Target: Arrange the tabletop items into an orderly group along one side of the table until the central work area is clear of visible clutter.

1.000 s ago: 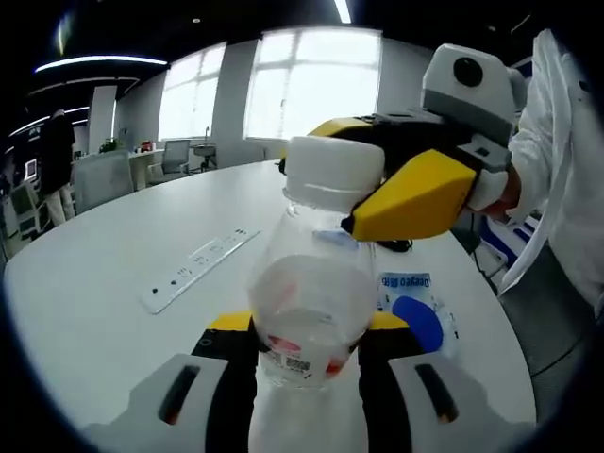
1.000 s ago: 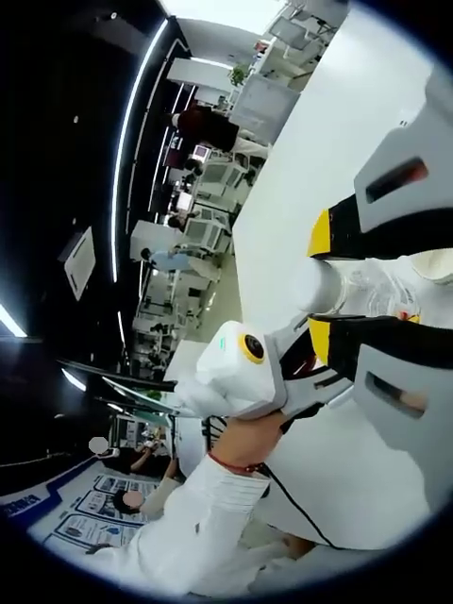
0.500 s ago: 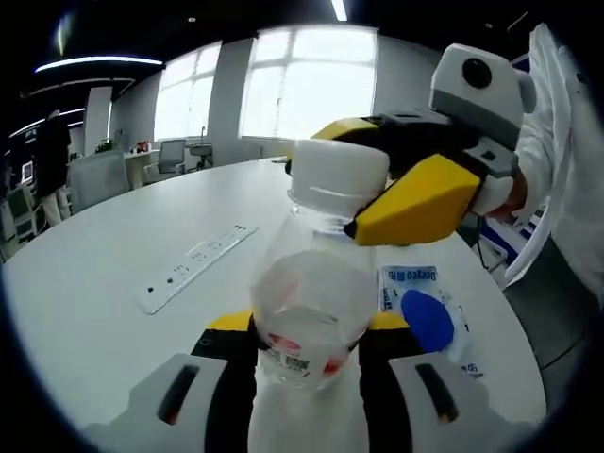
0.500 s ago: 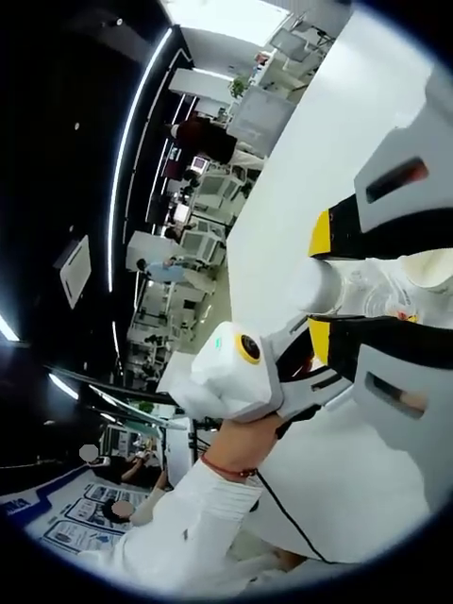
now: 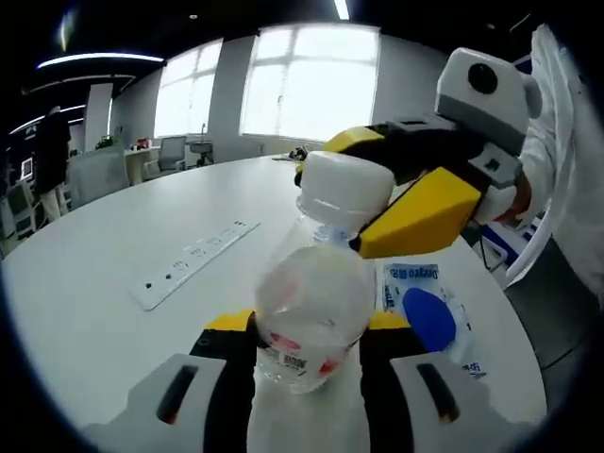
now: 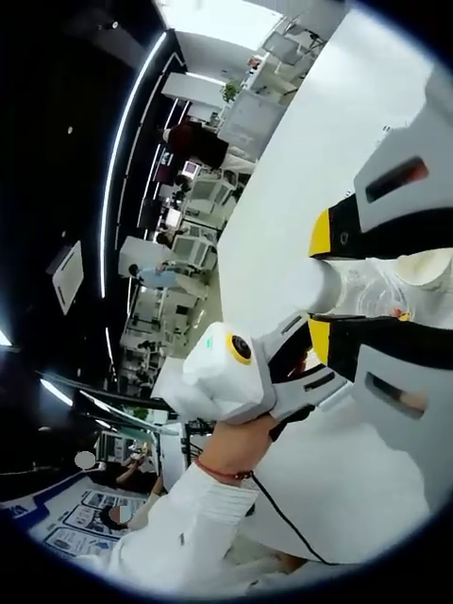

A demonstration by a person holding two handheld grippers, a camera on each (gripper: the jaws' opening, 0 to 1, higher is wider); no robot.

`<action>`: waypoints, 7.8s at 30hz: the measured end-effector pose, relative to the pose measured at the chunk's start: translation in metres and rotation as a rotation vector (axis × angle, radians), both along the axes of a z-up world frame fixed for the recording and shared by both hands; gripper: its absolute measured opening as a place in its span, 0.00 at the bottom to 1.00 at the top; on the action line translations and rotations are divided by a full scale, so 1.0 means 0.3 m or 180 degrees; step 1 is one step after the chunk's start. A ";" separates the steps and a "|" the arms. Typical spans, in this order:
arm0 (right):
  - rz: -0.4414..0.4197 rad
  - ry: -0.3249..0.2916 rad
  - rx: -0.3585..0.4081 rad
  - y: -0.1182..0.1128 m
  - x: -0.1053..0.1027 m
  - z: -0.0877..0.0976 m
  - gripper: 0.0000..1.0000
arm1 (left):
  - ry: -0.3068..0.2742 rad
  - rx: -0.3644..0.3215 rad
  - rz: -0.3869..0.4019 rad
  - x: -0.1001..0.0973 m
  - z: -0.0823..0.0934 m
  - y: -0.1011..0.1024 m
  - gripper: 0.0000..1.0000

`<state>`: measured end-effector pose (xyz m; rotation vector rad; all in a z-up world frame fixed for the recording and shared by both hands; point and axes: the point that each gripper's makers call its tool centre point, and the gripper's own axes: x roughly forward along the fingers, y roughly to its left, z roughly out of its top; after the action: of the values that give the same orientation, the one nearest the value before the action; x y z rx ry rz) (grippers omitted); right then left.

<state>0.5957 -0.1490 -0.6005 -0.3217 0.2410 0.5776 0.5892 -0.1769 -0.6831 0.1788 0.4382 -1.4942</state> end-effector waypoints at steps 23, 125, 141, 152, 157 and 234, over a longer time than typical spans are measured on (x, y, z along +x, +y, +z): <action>-0.0051 0.0193 0.0069 -0.005 0.004 -0.013 0.21 | 0.0032 -0.0030 0.0112 0.006 0.022 -0.009 0.49; -0.1248 0.1368 0.0665 -0.613 -0.656 -0.326 0.41 | 0.1304 -0.0057 0.2244 -0.614 -0.038 0.220 0.59; -0.1335 0.1611 0.0837 -0.613 -0.698 -0.425 0.30 | 0.1541 0.0205 0.2293 -0.679 -0.156 0.184 0.47; -0.1336 0.1737 0.0888 -0.596 -0.705 -0.465 0.23 | 0.1708 0.0266 0.2480 -0.659 -0.212 0.167 0.30; -0.1364 0.1813 0.0938 -0.594 -0.710 -0.494 0.20 | 0.1789 0.0300 0.2540 -0.660 -0.236 0.166 0.24; -0.1854 0.1141 0.0891 -0.872 -0.608 -0.289 0.00 | 0.1194 0.0215 0.2140 -0.400 -0.118 -0.204 0.00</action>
<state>0.4132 -0.4107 -0.6871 0.1311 0.5696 0.0819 0.4692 -0.2381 -0.7186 -0.1902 0.7638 -0.8447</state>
